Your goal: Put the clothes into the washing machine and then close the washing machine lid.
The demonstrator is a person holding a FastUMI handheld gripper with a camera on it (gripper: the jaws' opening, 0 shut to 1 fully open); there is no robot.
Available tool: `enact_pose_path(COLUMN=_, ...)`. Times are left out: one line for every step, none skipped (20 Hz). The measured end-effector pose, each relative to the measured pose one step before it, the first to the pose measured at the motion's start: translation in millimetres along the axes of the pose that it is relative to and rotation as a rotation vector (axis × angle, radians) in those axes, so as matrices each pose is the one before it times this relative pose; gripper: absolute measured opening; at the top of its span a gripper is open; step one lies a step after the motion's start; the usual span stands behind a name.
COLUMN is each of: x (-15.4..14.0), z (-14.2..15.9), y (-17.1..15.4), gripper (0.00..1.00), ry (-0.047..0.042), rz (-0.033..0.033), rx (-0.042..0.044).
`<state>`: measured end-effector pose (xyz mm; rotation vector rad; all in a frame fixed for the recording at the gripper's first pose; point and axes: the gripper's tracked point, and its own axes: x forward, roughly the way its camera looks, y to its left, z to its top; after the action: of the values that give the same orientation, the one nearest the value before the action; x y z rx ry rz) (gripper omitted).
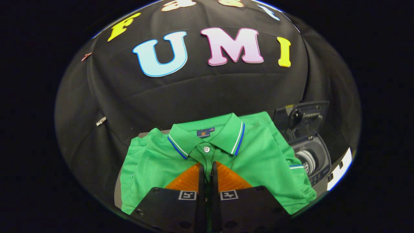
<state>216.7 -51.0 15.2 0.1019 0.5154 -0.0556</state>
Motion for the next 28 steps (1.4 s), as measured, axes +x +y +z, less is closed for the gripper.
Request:
enact_pose_path(x=-6.35, z=6.88, y=1.49, gripper=0.12, ry=-0.03301, rz=-0.00831, rx=-0.02706)
enact_pose_path(x=-5.85, z=8.95, y=1.13, gripper=0.12, ry=-0.02896, rz=-0.00636, rx=-0.01347)
enact_pose_path(x=-5.11, z=5.97, y=-0.53, gripper=0.12, ry=-0.01654, rz=-0.01182, rx=-0.01035)
enact_pose_path(x=-7.23, z=9.28, y=2.79, gripper=0.12, ry=-0.02614, rz=-0.0068, rx=-0.01112)
enact_pose_path(x=-6.54, z=7.63, y=4.77, gripper=0.12, ry=-0.02617, rz=-0.00482, rx=-0.01714)
enact_pose_path(x=-7.02, z=7.92, y=3.4, gripper=0.12, ry=-0.03125, rz=-0.00631, rx=-0.02535)
enact_pose_path(x=-5.73, z=7.72, y=0.79, gripper=0.12, ry=-0.02782, rz=-0.01471, rx=-0.03078)
enact_pose_path(x=-5.37, z=6.34, y=1.92, gripper=0.11, ry=-0.02643, rz=-0.0066, rx=-0.02755)
enact_pose_path(x=-3.25, z=7.52, y=1.53, gripper=0.12, ry=-0.0235, rz=-0.00762, rx=-0.01657)
enact_pose_path(x=-3.28, z=7.46, y=0.96, gripper=0.12, ry=-0.02201, rz=-0.00175, rx=-0.01104)
enact_pose_path(x=-4.39, z=7.41, y=-0.84, gripper=0.12, ry=-0.02013, rz=-0.00595, rx=-0.01116)
enact_pose_path(x=-3.23, z=6.01, y=-2.34, gripper=0.11, ry=-0.01799, rz=-0.00535, rx=-0.00611)
enact_pose_path(x=-5.12, z=5.0, y=-1.16, gripper=0.11, ry=-0.01112, rz=0.00384, rx=0.00254)
enact_pose_path(x=-3.85, z=5.02, y=-3.85, gripper=0.11, ry=-0.00897, rz=-0.00302, rx=0.00044)
enact_pose_path(x=-5.53, z=4.87, y=-4.8, gripper=0.11, ry=-0.00936, rz=0.00453, rx=0.0068)
enact_pose_path(x=-4.03, z=5.76, y=-3.59, gripper=0.11, ry=-0.01159, rz=0.00619, rx=0.00945)
enact_pose_path(x=-3.03, z=4.21, y=-5.11, gripper=0.11, ry=-0.00891, rz=0.00599, rx=0.00625)
enact_pose_path(x=-2.41, z=6.04, y=-5.11, gripper=0.11, ry=-0.00867, rz=0.00846, rx=0.00193)
enact_pose_path(x=-1.7, z=4.94, y=-7.82, gripper=0.11, ry=-0.00173, rz=0.00202, rx=0.00467)
enact_pose_path(x=-1.17, z=5.25, y=-5.03, gripper=0.11, ry=-0.00373, rz=0.01328, rx=0.00755)
enact_pose_path(x=-0.93, z=5.05, y=-6.38, gripper=0.11, ry=-0.00424, rz=0.00957, rx=0.00624)
enact_pose_path(x=-2.43, z=5.36, y=-7.78, gripper=0.11, ry=-0.00855, rz=0.01236, rx=0.0055)
enact_pose_path(x=-2.48, z=6.38, y=-6.83, gripper=0.11, ry=-0.01181, rz=0.02118, rx=0.00187)
enact_pose_path(x=-2.64, z=3.03, y=-8.0, gripper=0.11, ry=-0.00383, rz=0.01365, rx=0.00318)
enact_pose_path(x=-0.87, z=3.98, y=-10.89, gripper=0.11, ry=-0.00991, rz=0.01469, rx=0.01114)
enact_pose_path(x=0.25, z=0.1, y=-10.02, gripper=0.11, ry=0.00536, rz=0.00512, rx=0.01935)
enact_pose_path(x=-0.86, z=-2.01, y=-2.84, gripper=0.11, ry=-0.00005, rz=0.02719, rx=0.02333)
enact_pose_path(x=3.42, z=-3.3, y=-7.81, gripper=0.11, ry=0.01556, rz=0.00425, rx=0.01252)
